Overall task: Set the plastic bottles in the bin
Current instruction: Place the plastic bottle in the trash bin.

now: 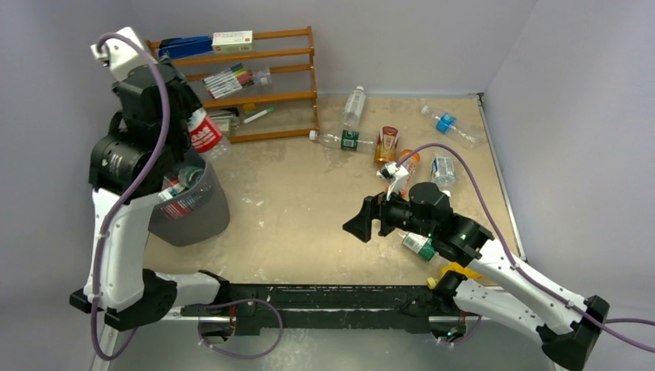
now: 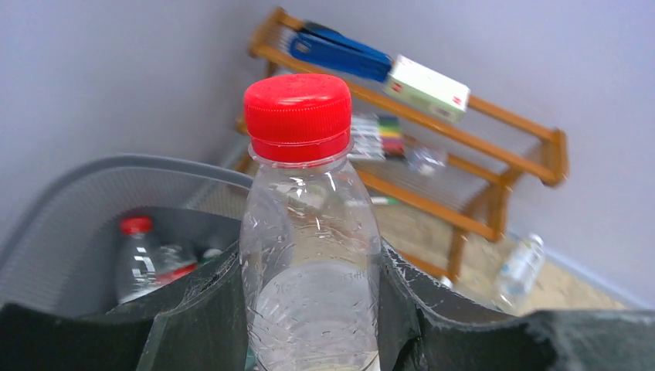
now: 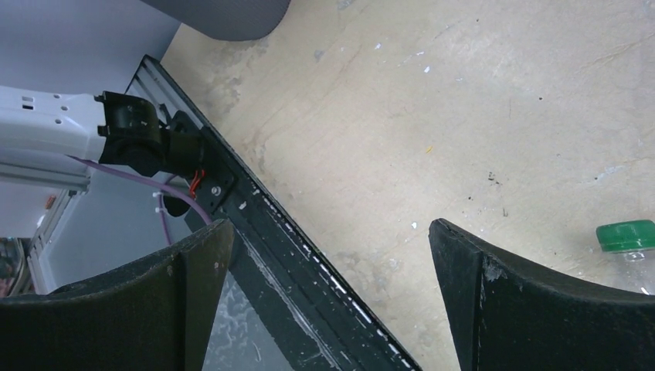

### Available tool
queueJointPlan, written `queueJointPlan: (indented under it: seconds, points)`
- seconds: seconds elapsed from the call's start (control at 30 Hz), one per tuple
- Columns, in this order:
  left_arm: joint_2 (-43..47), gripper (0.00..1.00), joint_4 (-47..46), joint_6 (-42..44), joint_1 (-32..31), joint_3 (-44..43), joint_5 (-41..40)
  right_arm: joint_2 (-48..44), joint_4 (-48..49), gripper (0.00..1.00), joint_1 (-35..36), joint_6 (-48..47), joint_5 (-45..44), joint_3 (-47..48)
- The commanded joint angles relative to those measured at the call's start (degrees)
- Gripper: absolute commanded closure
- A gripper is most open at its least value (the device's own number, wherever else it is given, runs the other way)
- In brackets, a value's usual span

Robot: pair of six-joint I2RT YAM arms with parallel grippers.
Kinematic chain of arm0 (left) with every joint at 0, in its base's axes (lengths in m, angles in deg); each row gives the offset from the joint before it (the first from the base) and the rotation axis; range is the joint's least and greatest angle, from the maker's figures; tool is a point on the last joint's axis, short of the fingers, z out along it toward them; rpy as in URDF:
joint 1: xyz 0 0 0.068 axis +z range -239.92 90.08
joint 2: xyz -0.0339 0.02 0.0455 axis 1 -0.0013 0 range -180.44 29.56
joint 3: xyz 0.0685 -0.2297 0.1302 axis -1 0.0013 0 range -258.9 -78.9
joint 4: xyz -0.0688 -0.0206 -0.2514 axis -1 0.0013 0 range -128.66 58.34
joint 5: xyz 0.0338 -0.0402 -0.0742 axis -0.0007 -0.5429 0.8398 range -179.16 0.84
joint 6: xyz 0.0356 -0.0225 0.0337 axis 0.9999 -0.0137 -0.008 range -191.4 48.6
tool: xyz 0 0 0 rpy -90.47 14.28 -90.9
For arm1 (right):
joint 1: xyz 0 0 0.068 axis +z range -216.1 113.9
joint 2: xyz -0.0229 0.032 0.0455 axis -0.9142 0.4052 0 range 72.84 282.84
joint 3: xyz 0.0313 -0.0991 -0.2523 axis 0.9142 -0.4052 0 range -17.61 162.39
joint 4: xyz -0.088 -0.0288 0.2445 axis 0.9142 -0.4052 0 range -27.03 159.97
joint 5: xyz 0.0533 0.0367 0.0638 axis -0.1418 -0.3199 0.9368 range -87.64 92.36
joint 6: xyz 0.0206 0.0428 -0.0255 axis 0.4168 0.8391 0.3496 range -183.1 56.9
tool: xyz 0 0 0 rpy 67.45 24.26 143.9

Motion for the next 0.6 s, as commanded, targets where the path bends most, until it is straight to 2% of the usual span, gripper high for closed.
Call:
queueJointPlan:
  seconds: [0.0, 0.17, 0.33, 0.57]
  points:
    - [3.05, 0.55, 0.81, 4.11, 0.26, -1.43, -15.92, 0.6, 0.5, 0.0, 0.01, 0.32, -0.61, 1.39]
    - [5.96, 0.56, -2.12, 7.28, 0.23, 3.64, -28.37, 1.15, 0.04, 0.0, 0.01, 0.3, -0.63, 1.93]
    - [7.53, 0.57, -6.72, 11.61, 0.19, 11.25, -36.54, 1.82, -0.75, 0.0, 0.01, 0.02, -0.63, 2.8]
    - [6.55, 0.57, -8.04, 9.98, 3.97, 22.24, -35.56, 3.48, -3.21, 0.0, 0.01, 0.11, -2.72, 4.52]
